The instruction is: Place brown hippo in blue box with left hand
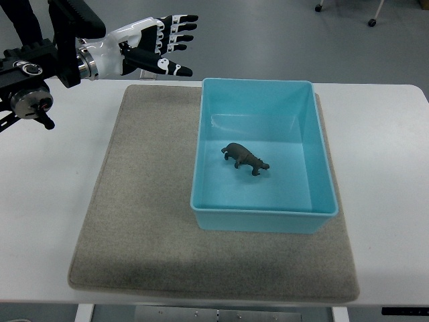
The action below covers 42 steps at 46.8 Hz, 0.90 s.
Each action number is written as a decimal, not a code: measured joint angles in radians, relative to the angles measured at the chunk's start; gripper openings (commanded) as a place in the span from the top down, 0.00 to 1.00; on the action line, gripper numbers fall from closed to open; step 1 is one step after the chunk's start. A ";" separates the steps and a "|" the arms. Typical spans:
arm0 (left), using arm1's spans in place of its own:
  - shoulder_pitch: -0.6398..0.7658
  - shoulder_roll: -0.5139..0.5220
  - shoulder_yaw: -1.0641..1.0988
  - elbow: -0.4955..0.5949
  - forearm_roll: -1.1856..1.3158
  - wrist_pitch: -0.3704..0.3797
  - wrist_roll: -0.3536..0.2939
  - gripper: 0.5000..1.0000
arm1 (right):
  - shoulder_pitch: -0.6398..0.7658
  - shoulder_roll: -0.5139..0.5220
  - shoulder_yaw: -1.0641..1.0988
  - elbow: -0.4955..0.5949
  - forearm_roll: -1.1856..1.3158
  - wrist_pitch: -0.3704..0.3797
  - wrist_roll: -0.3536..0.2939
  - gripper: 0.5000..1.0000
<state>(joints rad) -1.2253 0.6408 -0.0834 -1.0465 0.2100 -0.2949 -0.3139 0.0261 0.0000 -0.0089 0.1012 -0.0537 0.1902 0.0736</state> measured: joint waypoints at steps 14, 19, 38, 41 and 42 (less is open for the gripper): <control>0.081 0.004 -0.005 0.185 -0.267 -0.284 0.010 0.00 | 0.000 0.000 0.000 0.000 0.000 0.000 0.000 0.13; 0.121 0.004 -0.024 0.224 -0.314 -0.315 0.013 0.00 | 0.000 0.000 0.001 0.000 0.000 0.000 0.000 0.13; 0.260 -0.009 -0.217 0.272 -0.547 -0.316 0.272 0.00 | 0.000 0.000 0.000 0.000 0.000 0.000 0.000 0.13; 0.280 -0.017 -0.244 0.293 -0.573 -0.316 0.306 0.00 | 0.000 0.000 0.000 0.000 0.000 0.000 0.000 0.13; 0.287 -0.020 -0.254 0.298 -0.581 -0.316 0.317 0.00 | 0.000 0.000 0.000 0.000 0.000 0.000 0.000 0.13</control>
<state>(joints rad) -0.9380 0.6205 -0.3370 -0.7482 -0.3713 -0.6111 0.0026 0.0261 0.0000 -0.0086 0.1013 -0.0537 0.1902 0.0736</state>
